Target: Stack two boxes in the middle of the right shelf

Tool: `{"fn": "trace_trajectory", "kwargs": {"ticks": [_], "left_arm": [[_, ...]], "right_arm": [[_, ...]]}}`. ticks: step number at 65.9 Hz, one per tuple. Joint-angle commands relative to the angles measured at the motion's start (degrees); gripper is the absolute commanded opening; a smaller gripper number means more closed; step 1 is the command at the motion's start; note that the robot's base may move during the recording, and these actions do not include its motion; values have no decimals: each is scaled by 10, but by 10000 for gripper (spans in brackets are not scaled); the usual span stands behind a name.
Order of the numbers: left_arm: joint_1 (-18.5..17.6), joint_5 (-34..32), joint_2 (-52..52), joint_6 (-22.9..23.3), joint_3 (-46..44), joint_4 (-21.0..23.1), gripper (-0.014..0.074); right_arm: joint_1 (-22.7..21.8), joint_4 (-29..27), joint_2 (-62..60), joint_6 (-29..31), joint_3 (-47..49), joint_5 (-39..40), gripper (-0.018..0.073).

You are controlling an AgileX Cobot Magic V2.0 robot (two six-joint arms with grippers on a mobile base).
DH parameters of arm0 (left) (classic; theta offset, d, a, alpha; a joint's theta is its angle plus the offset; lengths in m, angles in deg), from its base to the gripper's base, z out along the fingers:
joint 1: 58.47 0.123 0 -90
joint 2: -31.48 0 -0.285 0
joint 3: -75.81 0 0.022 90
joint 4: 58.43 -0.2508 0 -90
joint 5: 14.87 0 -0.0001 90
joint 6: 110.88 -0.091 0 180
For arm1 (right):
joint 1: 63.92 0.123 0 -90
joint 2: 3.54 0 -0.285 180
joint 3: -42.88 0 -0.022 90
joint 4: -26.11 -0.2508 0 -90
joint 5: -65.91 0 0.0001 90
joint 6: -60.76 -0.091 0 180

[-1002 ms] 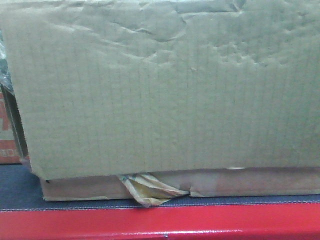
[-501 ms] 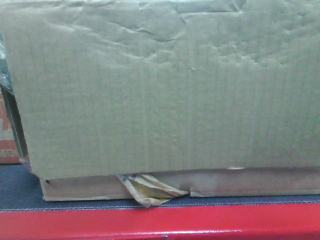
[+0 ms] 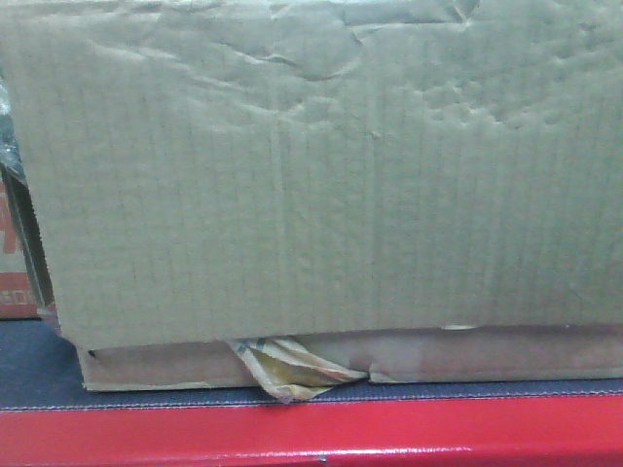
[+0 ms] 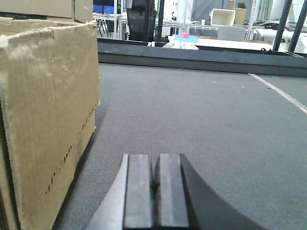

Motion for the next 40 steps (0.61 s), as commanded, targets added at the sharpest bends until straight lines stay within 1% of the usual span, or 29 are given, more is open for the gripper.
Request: {"fn": "trace_trajectory", "kwargs": {"ticks": [1, 6, 11, 17, 21, 25, 28, 35, 40], "left_arm": [[-4, 26, 48, 0, -54, 1, -102], [-4, 46, 96, 0, -106, -12, -102], [-1, 85, 146, -15, -162, -18, -102], [18, 166, 206, -66, -232, 8, -102], [38, 197, 244, -96, -275, 27, -102], [60, 209, 276, -115, -306, 43, -102], [80, 211, 295, -116, -327, 48, -102], [113, 223, 334, -116, -356, 48, -95], [122, 231, 354, -116, -361, 38, -36]], "right_arm": [[0, -1, -2, 3, 0, 8, -162], [0, -1, -2, 3, 0, 8, -162], [0, -1, -2, 3, 0, 8, -162], [0, -1, -2, 3, 0, 8, -162], [0, -1, -2, 3, 0, 8, -162], [0, -1, -2, 3, 0, 8, -162], [0, -1, -2, 3, 0, 8, -162], [0, -1, -2, 3, 0, 8, -162], [0, -1, -2, 3, 0, 8, -162]]}}
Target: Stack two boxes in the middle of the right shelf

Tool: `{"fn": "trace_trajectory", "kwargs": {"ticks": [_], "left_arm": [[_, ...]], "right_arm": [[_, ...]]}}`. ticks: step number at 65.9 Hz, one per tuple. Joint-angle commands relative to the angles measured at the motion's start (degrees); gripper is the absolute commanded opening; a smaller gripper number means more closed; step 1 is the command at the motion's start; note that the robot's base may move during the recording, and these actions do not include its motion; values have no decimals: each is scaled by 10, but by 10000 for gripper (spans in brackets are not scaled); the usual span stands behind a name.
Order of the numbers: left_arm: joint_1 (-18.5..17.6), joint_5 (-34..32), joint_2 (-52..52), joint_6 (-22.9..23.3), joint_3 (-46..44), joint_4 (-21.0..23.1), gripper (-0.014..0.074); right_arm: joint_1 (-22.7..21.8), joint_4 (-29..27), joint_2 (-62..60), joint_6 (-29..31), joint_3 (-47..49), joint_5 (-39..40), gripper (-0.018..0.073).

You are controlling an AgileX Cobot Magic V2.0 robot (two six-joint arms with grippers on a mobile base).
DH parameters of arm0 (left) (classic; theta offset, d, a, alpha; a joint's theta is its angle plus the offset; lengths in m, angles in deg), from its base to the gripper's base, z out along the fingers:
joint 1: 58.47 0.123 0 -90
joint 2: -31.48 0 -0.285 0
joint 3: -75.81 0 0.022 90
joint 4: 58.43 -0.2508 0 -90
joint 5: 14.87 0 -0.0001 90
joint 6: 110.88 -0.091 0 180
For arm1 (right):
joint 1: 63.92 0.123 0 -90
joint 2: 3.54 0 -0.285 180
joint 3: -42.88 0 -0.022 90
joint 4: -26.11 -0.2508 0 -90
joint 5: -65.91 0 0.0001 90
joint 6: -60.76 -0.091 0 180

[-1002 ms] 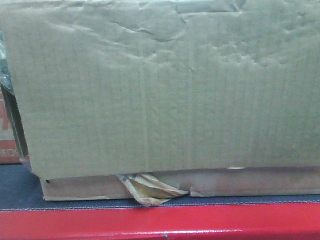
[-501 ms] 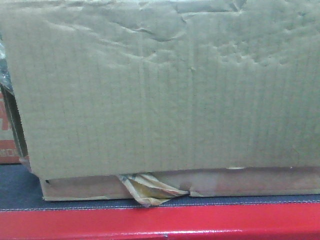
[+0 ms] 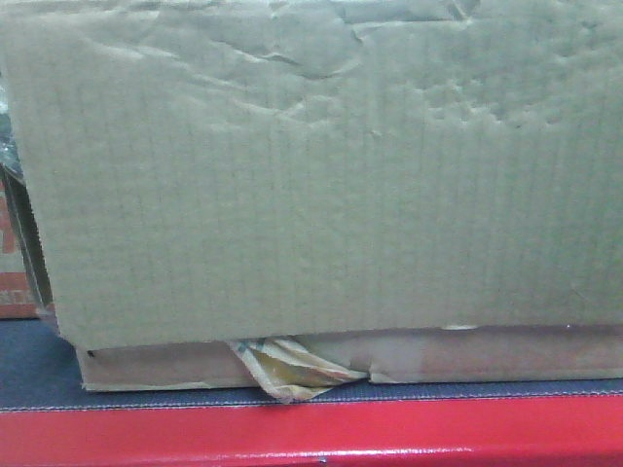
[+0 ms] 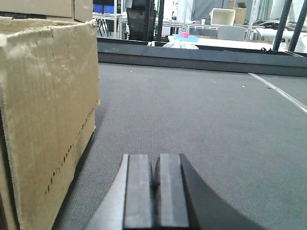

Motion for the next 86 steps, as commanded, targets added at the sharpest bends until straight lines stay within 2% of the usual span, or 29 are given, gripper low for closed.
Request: {"fn": "trace_trajectory", "kwargs": {"ticks": [1, 6, 15, 18, 23, 34, 45, 60, 67, 76, 82, 86], "left_arm": [[11, 13, 21, -5, -12, -2, -10], [11, 12, 29, -5, -12, -17, 113], [11, 1, 30, -5, -12, -18, 345], [11, -10, 31, -5, -9, -18, 390], [11, -19, 38, -5, -6, -18, 398], [11, -19, 78, -5, -6, -18, 347], [11, 2, 109, -5, -6, -19, 347], [11, -2, 130, -5, -6, -20, 325], [11, -2, 130, -5, -6, -20, 200], [11, -3, 130, -5, -10, -20, -110], [11, 0, 130, -1, -24, -20, -111], [11, 7, 130, 24, -42, -35, -111]], "right_arm": [[0, -1, -2, 3, 0, 8, -162], [0, -1, -2, 3, 0, 8, -162], [0, -1, -2, 3, 0, 8, -162], [0, -1, -2, 3, 0, 8, -162], [0, -1, -2, 3, 0, 8, -162], [0, -1, -2, 3, 0, 8, -162], [0, -1, -2, 3, 0, 8, -162], [0, -1, -2, 3, 0, 8, -162], [0, -1, -2, 3, 0, 8, -162], [0, -1, -2, 3, 0, 8, -162], [0, -1, -2, 3, 0, 8, -162], [0, -1, -2, 3, 0, 8, -162]]}}
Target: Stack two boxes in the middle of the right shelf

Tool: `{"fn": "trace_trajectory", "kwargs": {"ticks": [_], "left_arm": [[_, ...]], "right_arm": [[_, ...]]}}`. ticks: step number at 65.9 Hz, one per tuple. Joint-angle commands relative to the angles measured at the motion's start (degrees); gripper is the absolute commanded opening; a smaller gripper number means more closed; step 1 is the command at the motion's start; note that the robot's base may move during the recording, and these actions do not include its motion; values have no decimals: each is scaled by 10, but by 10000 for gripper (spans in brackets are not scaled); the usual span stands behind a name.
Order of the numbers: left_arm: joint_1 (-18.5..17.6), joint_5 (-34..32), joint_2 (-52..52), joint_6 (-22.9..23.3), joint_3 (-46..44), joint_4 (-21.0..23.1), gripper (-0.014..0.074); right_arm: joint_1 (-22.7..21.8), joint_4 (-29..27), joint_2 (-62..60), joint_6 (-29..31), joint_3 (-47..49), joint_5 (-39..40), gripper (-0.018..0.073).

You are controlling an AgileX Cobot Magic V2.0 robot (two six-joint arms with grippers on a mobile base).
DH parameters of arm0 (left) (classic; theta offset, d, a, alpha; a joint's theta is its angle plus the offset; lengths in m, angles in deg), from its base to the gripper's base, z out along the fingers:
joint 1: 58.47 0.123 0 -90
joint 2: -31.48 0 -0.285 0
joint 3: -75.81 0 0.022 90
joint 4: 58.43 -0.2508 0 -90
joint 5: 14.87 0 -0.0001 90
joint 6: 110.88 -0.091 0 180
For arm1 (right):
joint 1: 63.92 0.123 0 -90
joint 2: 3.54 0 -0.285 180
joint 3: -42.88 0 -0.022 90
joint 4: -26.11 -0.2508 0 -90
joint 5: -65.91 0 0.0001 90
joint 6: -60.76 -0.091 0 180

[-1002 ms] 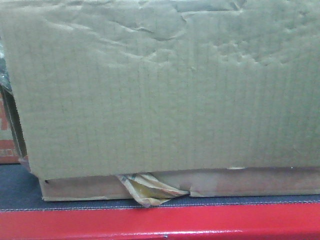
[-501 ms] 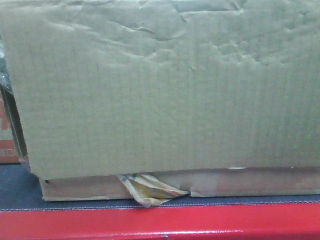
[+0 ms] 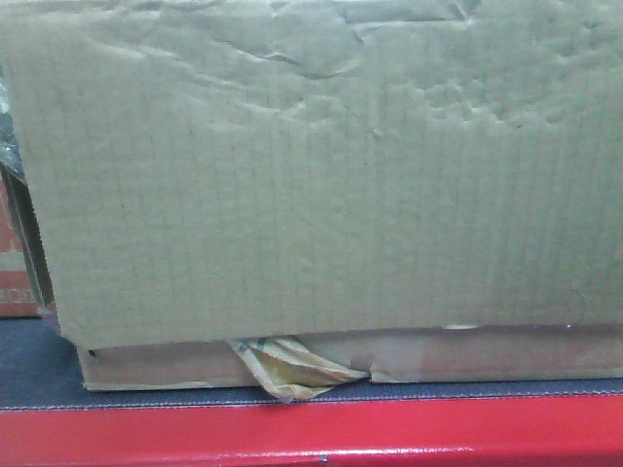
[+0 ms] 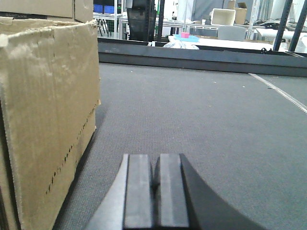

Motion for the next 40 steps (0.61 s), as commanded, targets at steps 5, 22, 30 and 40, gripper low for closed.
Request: {"fn": "trace_trajectory", "kwargs": {"ticks": [5, 22, 30, 40], "left_arm": [[2, 17, -6, 62, -60, -57, -111], [-1, 50, -36, 164, -251, -112, -111], [-29, 57, -37, 185, -353, -112, -111], [-100, 57, -37, 194, -439, -117, -111]], "right_arm": [[0, -1, -2, 3, 0, 8, -162], [0, -1, -2, 3, 0, 8, -162], [0, -1, -2, 3, 0, 8, -162], [0, -1, -2, 3, 0, 8, -162]]}}
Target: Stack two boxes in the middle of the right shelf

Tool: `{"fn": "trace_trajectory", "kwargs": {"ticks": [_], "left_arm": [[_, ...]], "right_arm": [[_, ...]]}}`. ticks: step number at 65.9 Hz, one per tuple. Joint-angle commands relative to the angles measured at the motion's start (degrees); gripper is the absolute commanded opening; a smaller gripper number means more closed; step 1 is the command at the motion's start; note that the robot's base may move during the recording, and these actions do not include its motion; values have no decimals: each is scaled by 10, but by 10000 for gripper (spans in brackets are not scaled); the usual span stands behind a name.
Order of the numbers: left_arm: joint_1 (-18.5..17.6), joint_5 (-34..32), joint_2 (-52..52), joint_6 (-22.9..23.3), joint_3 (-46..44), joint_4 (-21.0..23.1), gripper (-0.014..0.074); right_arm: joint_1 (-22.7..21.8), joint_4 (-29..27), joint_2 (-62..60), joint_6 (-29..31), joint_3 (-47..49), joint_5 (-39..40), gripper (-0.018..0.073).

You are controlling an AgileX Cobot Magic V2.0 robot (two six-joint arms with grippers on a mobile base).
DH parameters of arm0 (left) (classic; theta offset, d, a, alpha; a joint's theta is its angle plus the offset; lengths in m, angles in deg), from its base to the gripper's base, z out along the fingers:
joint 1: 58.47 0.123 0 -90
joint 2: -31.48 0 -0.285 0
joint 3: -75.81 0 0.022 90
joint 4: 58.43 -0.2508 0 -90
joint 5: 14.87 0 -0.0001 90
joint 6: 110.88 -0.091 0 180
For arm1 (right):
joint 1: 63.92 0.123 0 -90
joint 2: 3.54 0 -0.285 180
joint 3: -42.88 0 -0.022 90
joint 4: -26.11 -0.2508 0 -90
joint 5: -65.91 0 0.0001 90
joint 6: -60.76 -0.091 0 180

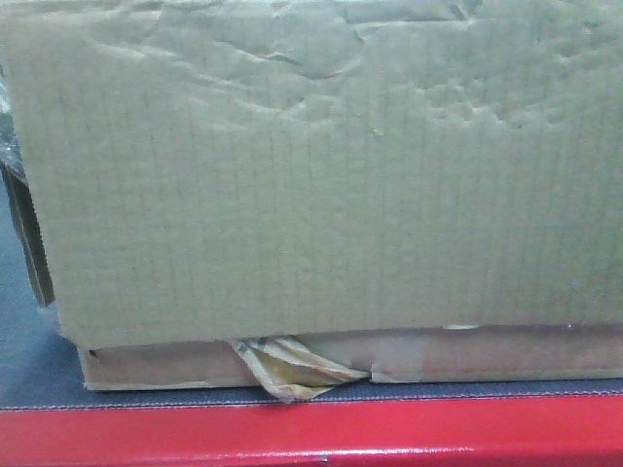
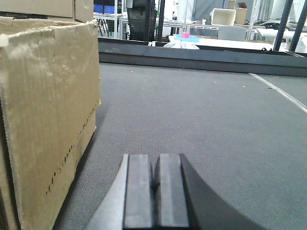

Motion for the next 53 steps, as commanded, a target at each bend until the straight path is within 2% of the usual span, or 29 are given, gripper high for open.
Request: {"fn": "trace_trajectory", "kwargs": {"ticks": [1, 5, 16, 20, 27, 30, 34, 39, 53], "left_arm": [[-55, -2, -6, 15, -52, 5, -111], [-103, -2, -6, 48, -74, -15, -111], [-244, -2, -1, 145, -83, -120, -111], [-288, -2, 6, 171, -77, -126, -111], [-343, -2, 29, 178, -53, -116, -111], [-361, -2, 37, 183, -40, -116, -111], [-376, -2, 51, 213, -14, -117, -111], [-385, -2, 66, 253, 20, -117, -111], [-408, -2, 84, 306, 103, -111, -111]], "right_arm": [[0, -1, -2, 3, 0, 8, -162], [0, -1, -2, 3, 0, 8, -162], [0, -1, -2, 3, 0, 8, -162], [0, -1, -2, 3, 0, 8, -162], [0, -1, -2, 3, 0, 8, -162], [0, -1, -2, 3, 0, 8, -162], [0, -1, -2, 3, 0, 8, -162], [0, -1, -2, 3, 0, 8, -162], [0, -1, -2, 3, 0, 8, -162]]}}
